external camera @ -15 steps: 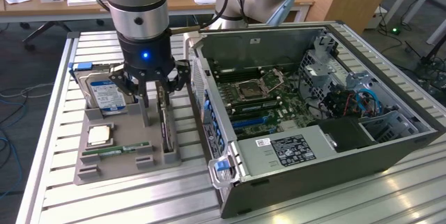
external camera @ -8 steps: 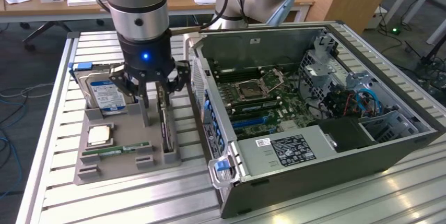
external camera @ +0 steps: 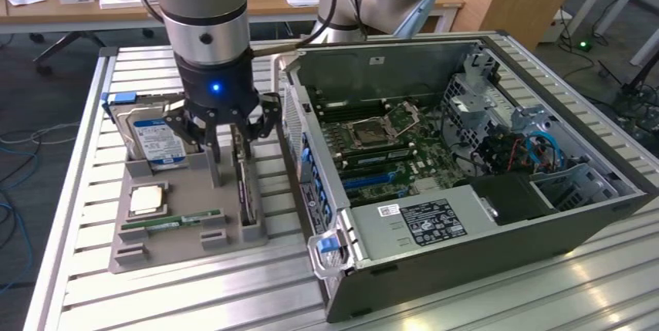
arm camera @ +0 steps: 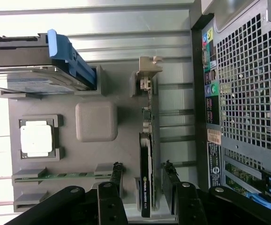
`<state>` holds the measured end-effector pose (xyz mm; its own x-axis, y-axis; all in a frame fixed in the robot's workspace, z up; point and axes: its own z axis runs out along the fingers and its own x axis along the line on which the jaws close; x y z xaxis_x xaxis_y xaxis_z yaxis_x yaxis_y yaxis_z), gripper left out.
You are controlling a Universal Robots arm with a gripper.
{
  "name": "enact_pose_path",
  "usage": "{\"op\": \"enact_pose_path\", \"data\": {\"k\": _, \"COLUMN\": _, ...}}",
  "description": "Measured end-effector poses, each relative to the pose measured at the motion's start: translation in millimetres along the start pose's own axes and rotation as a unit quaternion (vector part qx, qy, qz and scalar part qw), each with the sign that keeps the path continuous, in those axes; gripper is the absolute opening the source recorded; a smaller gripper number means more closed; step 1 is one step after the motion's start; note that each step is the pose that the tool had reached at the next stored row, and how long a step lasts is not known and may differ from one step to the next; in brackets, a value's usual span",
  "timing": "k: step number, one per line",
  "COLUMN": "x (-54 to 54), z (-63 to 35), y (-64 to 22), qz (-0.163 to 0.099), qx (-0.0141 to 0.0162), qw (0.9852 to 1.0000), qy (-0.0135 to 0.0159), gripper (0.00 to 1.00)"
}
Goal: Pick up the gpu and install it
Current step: 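Pick up the gpu and move the gpu toward the slot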
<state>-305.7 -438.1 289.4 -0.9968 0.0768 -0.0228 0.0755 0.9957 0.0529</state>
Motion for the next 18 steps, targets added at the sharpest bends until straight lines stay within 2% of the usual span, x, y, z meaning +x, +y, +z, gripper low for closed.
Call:
{"op": "enact_pose_path", "data": {"k": 6, "x": 0.1, "z": 5.3, "y": -0.3, "qz": 0.000, "qx": 0.0003, "qw": 1.0000, "qy": 0.0000, "gripper": 0.47}}
{"op": "enact_pose_path", "data": {"k": 11, "x": 0.2, "z": 5.8, "y": -0.3, "qz": 0.000, "qx": 0.0003, "qw": 1.0000, "qy": 0.0000, "gripper": 0.47}}
{"op": "enact_pose_path", "data": {"k": 18, "x": 0.3, "z": 13.3, "y": -0.7, "qz": 0.000, "qx": 0.0004, "qw": 1.0000, "qy": -0.0001, "gripper": 0.47}}
